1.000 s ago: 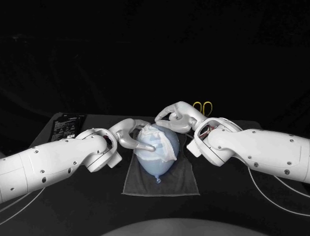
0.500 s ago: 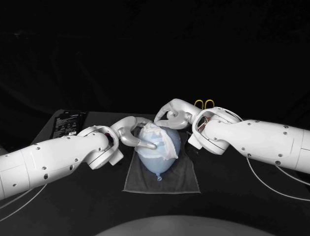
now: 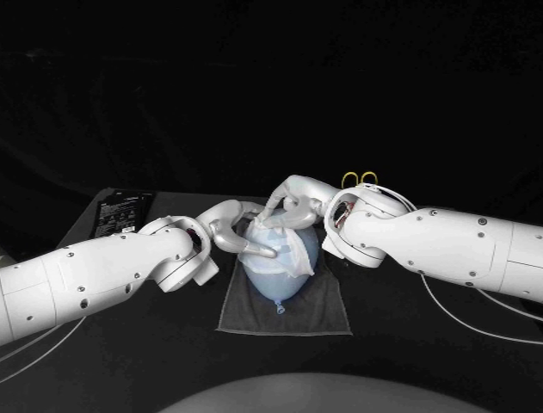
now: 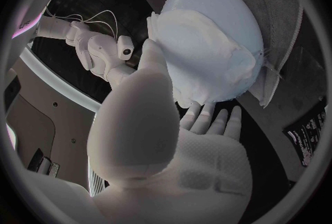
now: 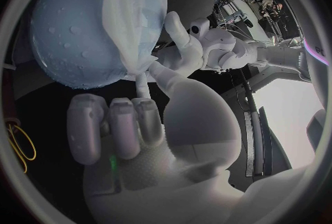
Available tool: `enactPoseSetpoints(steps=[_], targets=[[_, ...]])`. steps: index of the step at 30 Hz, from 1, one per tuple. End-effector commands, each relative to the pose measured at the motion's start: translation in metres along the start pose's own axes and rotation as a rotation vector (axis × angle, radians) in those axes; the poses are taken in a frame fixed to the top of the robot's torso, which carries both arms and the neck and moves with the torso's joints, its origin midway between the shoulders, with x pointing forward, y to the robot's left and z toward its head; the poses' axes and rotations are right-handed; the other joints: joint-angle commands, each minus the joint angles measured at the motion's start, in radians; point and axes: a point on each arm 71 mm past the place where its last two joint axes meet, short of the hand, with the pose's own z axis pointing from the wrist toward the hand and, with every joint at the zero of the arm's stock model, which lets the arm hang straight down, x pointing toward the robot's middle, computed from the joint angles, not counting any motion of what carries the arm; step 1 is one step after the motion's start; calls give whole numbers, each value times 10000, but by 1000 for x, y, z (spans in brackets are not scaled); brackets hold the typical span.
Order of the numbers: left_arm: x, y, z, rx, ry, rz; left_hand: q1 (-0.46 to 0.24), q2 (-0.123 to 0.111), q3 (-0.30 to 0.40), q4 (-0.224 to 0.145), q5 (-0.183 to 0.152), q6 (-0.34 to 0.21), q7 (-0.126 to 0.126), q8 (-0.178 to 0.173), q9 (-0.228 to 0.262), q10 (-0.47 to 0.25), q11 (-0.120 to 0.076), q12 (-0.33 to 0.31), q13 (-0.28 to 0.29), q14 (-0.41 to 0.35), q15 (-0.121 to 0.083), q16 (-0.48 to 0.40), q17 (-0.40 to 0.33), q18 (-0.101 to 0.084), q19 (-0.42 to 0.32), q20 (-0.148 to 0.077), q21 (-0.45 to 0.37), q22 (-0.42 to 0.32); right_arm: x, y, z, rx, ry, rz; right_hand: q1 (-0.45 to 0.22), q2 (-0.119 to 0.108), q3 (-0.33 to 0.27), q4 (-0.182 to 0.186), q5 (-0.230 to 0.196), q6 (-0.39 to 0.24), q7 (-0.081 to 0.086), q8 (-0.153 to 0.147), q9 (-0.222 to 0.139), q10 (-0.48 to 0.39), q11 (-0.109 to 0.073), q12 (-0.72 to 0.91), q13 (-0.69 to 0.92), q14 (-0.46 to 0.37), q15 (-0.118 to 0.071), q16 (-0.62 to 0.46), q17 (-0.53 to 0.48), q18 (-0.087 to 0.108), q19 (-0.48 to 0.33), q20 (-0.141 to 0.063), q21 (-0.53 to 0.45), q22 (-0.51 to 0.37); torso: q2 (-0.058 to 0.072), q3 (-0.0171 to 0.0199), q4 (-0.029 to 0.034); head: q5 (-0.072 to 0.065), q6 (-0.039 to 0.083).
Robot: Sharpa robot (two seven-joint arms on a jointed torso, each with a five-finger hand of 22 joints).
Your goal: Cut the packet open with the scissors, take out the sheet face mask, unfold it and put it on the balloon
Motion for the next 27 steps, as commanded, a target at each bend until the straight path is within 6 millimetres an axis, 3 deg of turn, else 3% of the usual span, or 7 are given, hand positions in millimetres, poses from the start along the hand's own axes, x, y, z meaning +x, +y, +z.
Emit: enactPoseSetpoints(steps=[1, 27], targets=[[6, 0, 0, -72, 367, -65, 112, -3, 25, 8, 22, -10, 1152, 9, 9, 24, 38, 35, 15, -27, -55, -44, 15, -114, -44, 15, 17, 16, -2, 0, 2, 266, -307, -366, -120, 3, -65, 4, -41, -52, 35, -71, -24, 1043, 58, 36, 2626, 1114, -36, 35, 2629, -198, 674, -44, 40, 2325, 2, 7, -10, 4, -3], [5, 1, 0, -87, 365, -63, 135, 0, 20, 9, 22, 3, 1153, 23, 22, 38, 38, 55, 12, -25, -57, -50, 17, -115, -59, 15, 16, 15, 7, 0, 0, 401, 481, -650, 13, -30, -172, 12, -42, 43, 39, -135, -37, 1043, 77, 36, 2626, 1114, -2, 35, 2629, -196, 664, -5, 33, 2321, -3, 5, -7, 1, -50]])
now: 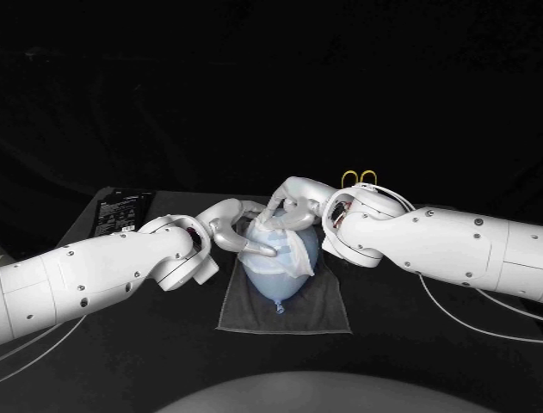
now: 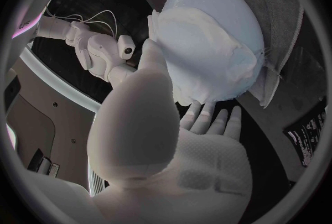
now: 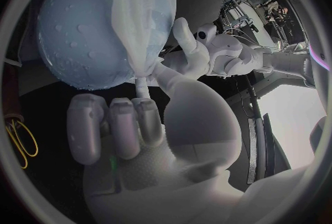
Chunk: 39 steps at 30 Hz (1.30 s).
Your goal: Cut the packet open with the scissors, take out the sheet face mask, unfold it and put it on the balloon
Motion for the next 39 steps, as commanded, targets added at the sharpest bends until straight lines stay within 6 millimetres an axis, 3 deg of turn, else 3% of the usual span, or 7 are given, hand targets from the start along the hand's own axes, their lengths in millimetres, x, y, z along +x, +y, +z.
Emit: enactPoseSetpoints(steps=[1, 21, 29, 35, 39], targets=[[5, 1, 0, -84, 355, -64, 135, 0, 19, 9, 22, 3, 1153, 22, 8, 38, 38, 58, 6, -25, -57, -50, 9, -115, -58, 15, 16, 15, 3, 0, -1, -2, 294, -224, 73, 28, -65, 11, -41, 123, -23, 8, 16, 1024, 52, 35, 2629, 1114, -5, 35, 2627, -197, 672, -7, 47, 2318, 0, 2, 3, 6, -8], [5, 1, 0, -96, 353, -79, 136, 1, 20, 9, 22, 14, 1154, 29, 11, 49, 38, 65, 7, -20, -58, -49, 11, -115, -59, 15, 16, 15, 4, 6, -11, -654, 183, -1098, 386, 163, -25, -71, -40, 516, -184, 127, 76, 1024, -86, 35, 2629, 1114, -114, 35, 2627, -201, 679, -69, 86, 2328, -1, 2, 0, 8, -45], [5, 1, 0, -87, 369, -85, 136, 1, 20, 9, 22, 14, 1154, 29, 11, 49, 38, 65, 7, -20, -58, -49, 11, -115, -59, 15, 16, 15, 4, 3, -9, -583, 133, -1248, 665, 374, 152, -188, -39, 729, -287, 217, 122, 1024, -178, 35, 2629, 1114, -192, 35, 2627, -207, 687, -134, 112, 2335, 4, 1, 2, 8, -62], [5, 1, 0, -89, 374, -98, 136, 1, 20, 9, 22, 14, 1154, 29, 11, 49, 38, 65, 7, -20, -58, -49, 11, -115, -59, 15, 16, 15, 3, 3, -8, -610, -238, -1128, 1076, 691, 442, -426, -39, 1099, -500, 537, 297, 1024, -361, 35, 2629, 1114, -337, 35, 2627, -227, 722, -243, 209, 2363, 9, 0, 5, -1, -72], [5, 1, 0, -93, 378, -102, 136, 1, 20, 9, 22, 14, 1154, 29, 11, 49, 38, 65, 7, -20, -58, -49, 11, -115, -59, 15, 16, 15, 1, 4, -8, -680, -612, -890, 1115, 826, 783, -607, -39, 1072, -567, 1011, 666, 1024, -439, 35, 2629, 1114, -438, 35, 2627, -249, 760, -368, 304, 2391, 1, 2, 0, 0, -65]])
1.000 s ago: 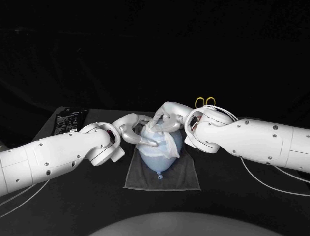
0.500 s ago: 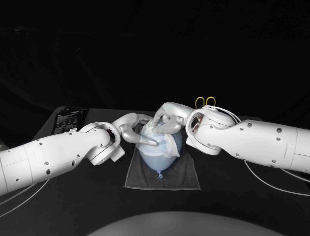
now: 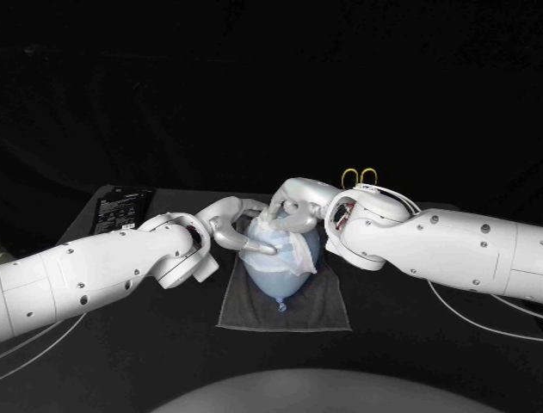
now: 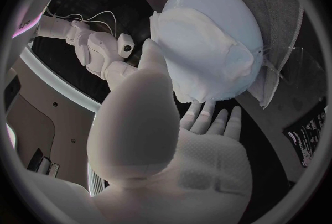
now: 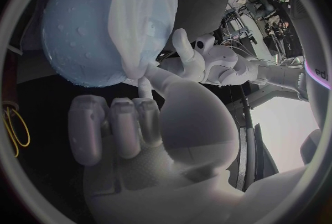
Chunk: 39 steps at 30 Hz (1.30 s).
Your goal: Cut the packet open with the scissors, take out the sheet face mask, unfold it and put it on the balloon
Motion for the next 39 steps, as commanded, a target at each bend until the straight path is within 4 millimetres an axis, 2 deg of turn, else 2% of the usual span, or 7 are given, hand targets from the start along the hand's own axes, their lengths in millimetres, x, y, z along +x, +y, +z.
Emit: enactPoseSetpoints(steps=[1, 11, 21, 31, 36, 39], targets=[[5, 1, 0, -84, 350, -88, 136, 1, 20, 9, 22, 14, 1154, 29, 13, 49, 39, 33, 15, -20, -58, -49, 13, -115, -60, 15, 16, 16, -2, 1, 0, -128, -501, 63, 35, 85, 211, -68, -10, -30, -27, 292, 292, 1037, -104, 35, 2627, 1258, -289, 35, 2631, -114, 752, -83, 50, 2390, -5, 1, -3, -1, 4], [5, 1, 0, -88, 358, -90, 146, 5, 21, 9, 22, 25, 1162, 40, 23, 56, 46, 46, 12, -22, -56, -55, 14, -114, -65, 14, 16, 16, -4, 2, -3, -181, -851, 396, -188, 0, 594, -179, -10, -169, -72, 716, 649, 1037, -144, 35, 2627, 1258, -327, 35, 2631, -118, 758, -125, 67, 2395, -5, 0, 0, -3, 4], [5, 1, 0, -105, 361, -88, 146, 5, 21, 9, 22, 25, 1162, 40, 23, 56, 46, 46, 12, -22, -56, -55, 14, -114, -65, 14, 16, 16, -11, 2, -12, -202, -1703, 1164, -275, -16, 749, -206, -10, -214, -90, 863, 777, 1037, -162, 35, 2627, 1258, -343, 35, 2631, -115, 753, -140, 52, 2391, -6, 2, -4, -21, 30], [5, 1, 0, -119, 359, -86, 146, 5, 21, 9, 22, 25, 1162, 40, 23, 56, 46, 46, 12, -22, -56, -55, 14, -114, -65, 14, 16, 16, -23, -21, -18, 618, -2055, 2019, -324, -22, 850, -226, -9, -242, -101, 950, 854, 1037, -172, 35, 2627, 1258, -353, 35, 2631, -121, 763, -150, 79, 2398, -3, 2, -8, -43, 62], [4, 2, 0, -125, 357, -86, 146, 5, 21, 9, 22, 25, 1162, 40, 23, 56, 46, 46, 12, -22, -56, -55, 14, -114, -65, 14, 16, 16, -22, -25, -17, 832, -1659, 2173, -414, -43, 884, -202, -11, -321, -95, 983, 901, 1037, -168, 35, 2627, 1258, -352, 35, 2631, -99, 727, -154, -17, 2369, -3, 3, -4, -26, 73], [5, 2, 0, -125, 362, -86, 146, 5, 21, 9, 22, 25, 1162, 40, 23, 56, 46, 46, 12, -22, -56, -55, 14, -114, -65, 14, 16, 16, -19, -20, -16, 682, -1373, 2149, -810, -227, 652, 12, -11, -818, 1, 759, 875, 1037, -94, 35, 2627, 1258, -304, 35, 2631, -82, 694, -137, -100, 2344, -3, -1, -5, -31, 72]])
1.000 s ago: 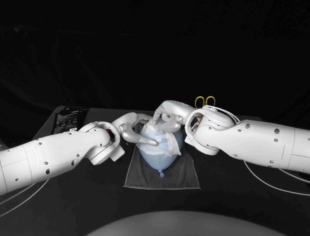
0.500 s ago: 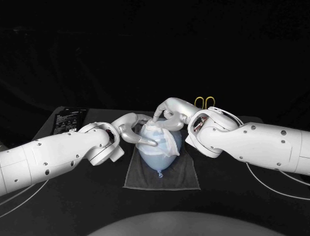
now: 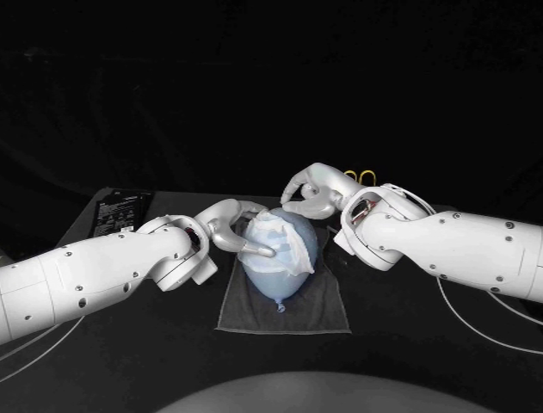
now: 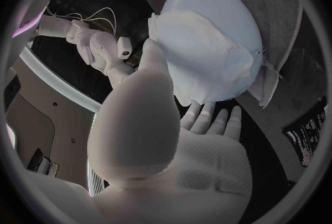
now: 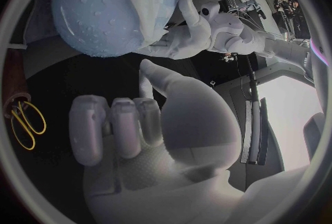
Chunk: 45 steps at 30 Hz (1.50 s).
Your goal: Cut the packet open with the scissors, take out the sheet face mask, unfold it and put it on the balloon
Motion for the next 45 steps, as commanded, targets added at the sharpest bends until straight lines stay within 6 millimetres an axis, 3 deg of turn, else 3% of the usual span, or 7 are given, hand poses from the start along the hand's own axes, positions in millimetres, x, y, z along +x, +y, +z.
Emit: enactPoseSetpoints(steps=[1, 6, 11, 26, 45], targets=[[6, 1, 0, -90, 379, -71, 64, 3, 21, 9, 22, 25, 1162, 40, 8, 31, 21, 29, 8, -22, -56, -55, 16, -115, -65, 14, 16, 16, 5, 5, 0, -56, 501, 207, -277, -155, -209, 170, 34, -330, 112, -259, -86, 1078, 59, 37, 2626, 1251, -174, 43, 2633, -83, 715, -38, -34, 2344, 4, -4, 2, 0, 0], [6, 0, 0, -81, 390, -71, 64, 3, 21, 9, 22, 25, 1162, 40, 8, 31, 21, 29, 8, -22, -56, -55, 16, -115, -65, 14, 16, 16, 13, 18, 1, -752, 837, -387, -916, -665, -873, 650, 33, -978, 548, -1085, -458, 1078, 443, 37, 2626, 1251, 163, 43, 2633, -92, 713, 197, -35, 2343, 3, -11, 8, 2, 5], [6, 0, 1, -68, 403, -72, 64, 3, 21, 9, 22, 25, 1162, 41, 8, 32, 21, 30, 8, -22, -56, -55, 16, -115, -65, 14, 16, 16, 19, 27, 3, -1564, 772, -1117, -914, -703, -1150, 861, 39, -1118, 599, -1497, -670, 1078, 514, 37, 2626, 1251, 248, 43, 2633, -98, 730, 307, 15, 2358, 11, -8, 12, 1, -1], [6, 0, 1, -68, 411, -74, 74, 4, 15, 9, 22, 49, 1163, 59, 22, 50, 22, 49, 8, -12, -60, -56, 20, -115, -61, 15, 18, 17, 33, 23, 9, -2183, 722, -2388, -726, -632, -1263, 935, 39, -968, 519, -1668, -788, 1078, 447, 37, 2626, 1251, 202, 43, 2633, -105, 750, 325, 71, 2375, 16, 2, 1, 43, -80], [6, 0, 0, -87, 416, -87, 73, 5, 13, 9, 22, 57, 1166, 66, 28, 70, 24, 64, 10, -10, -63, -58, 22, -115, -68, 14, 17, 16, 44, 15, 8, -1916, 1037, -2563, -601, -528, -1409, 1074, 40, -582, 493, -1732, -874, 1078, 423, 37, 2626, 1251, 178, 43, 2633, -106, 755, 317, 87, 2379, 3, -7, 4, 23, -125]])
